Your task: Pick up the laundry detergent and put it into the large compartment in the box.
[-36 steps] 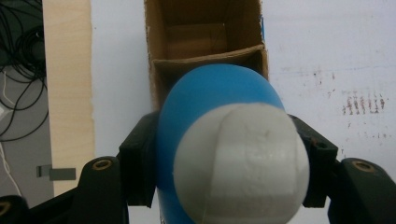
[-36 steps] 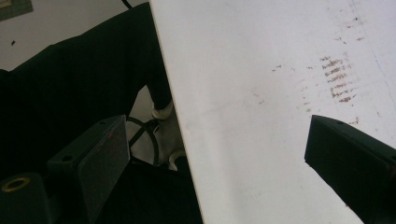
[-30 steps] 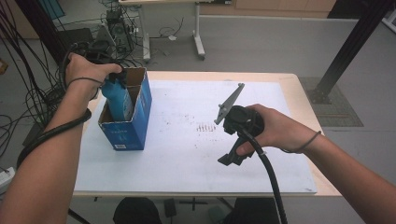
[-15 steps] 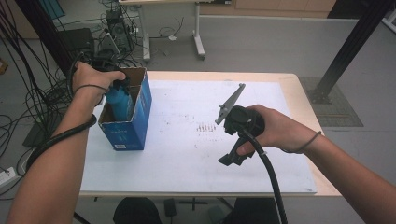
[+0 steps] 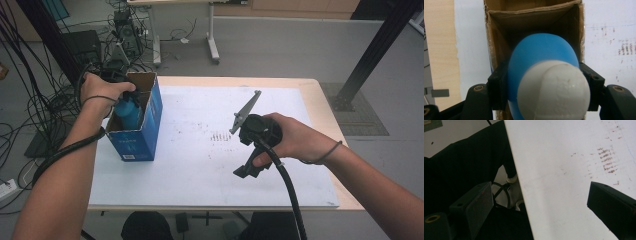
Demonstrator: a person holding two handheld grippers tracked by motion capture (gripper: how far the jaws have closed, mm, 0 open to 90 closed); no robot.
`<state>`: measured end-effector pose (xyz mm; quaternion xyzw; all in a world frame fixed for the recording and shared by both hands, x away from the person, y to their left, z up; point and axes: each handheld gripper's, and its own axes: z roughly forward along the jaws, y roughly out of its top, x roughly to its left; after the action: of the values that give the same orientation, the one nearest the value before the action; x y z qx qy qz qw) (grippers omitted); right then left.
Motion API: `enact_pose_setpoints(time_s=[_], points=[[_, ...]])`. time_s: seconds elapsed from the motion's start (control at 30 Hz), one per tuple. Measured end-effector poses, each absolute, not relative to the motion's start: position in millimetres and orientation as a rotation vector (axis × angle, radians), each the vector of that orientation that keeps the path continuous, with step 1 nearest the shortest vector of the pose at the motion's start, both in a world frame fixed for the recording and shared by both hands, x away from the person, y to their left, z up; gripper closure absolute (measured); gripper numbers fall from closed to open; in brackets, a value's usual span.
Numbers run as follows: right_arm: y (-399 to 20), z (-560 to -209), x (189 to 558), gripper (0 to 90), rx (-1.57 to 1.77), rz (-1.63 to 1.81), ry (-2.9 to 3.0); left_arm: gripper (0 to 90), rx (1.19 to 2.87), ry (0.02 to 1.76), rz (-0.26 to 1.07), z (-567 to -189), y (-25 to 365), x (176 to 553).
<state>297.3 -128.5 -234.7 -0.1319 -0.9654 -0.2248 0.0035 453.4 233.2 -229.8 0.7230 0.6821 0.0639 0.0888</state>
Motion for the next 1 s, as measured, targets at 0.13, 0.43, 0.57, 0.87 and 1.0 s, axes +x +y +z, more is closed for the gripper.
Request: enact_pose_setpoints(time_s=[0.13,0.43,0.57,0.87,1.0], points=[[-128.3,-234.9,297.3,6.3,-0.422,-0.699,-3.025,37.8,2.155,2.033,0.177,-234.3,233.6,453.3],[-128.6,-235.2,297.2,6.3,-0.432,-0.699,-3.021,37.8,2.166,2.039,0.163,-243.0,233.3,453.2],[-128.8,-235.6,297.0,6.3,-0.431,-0.699,-3.020,37.8,2.165,2.040,0.159,-246.4,232.8,453.3],[-128.9,-235.4,296.8,6.3,-0.428,-0.701,-3.021,37.8,2.182,2.040,0.153,-254.5,231.3,452.9],[-129.0,-235.7,297.0,6.3,-0.431,-0.702,-3.020,37.8,2.172,2.043,0.160,-256.6,231.6,452.2]])
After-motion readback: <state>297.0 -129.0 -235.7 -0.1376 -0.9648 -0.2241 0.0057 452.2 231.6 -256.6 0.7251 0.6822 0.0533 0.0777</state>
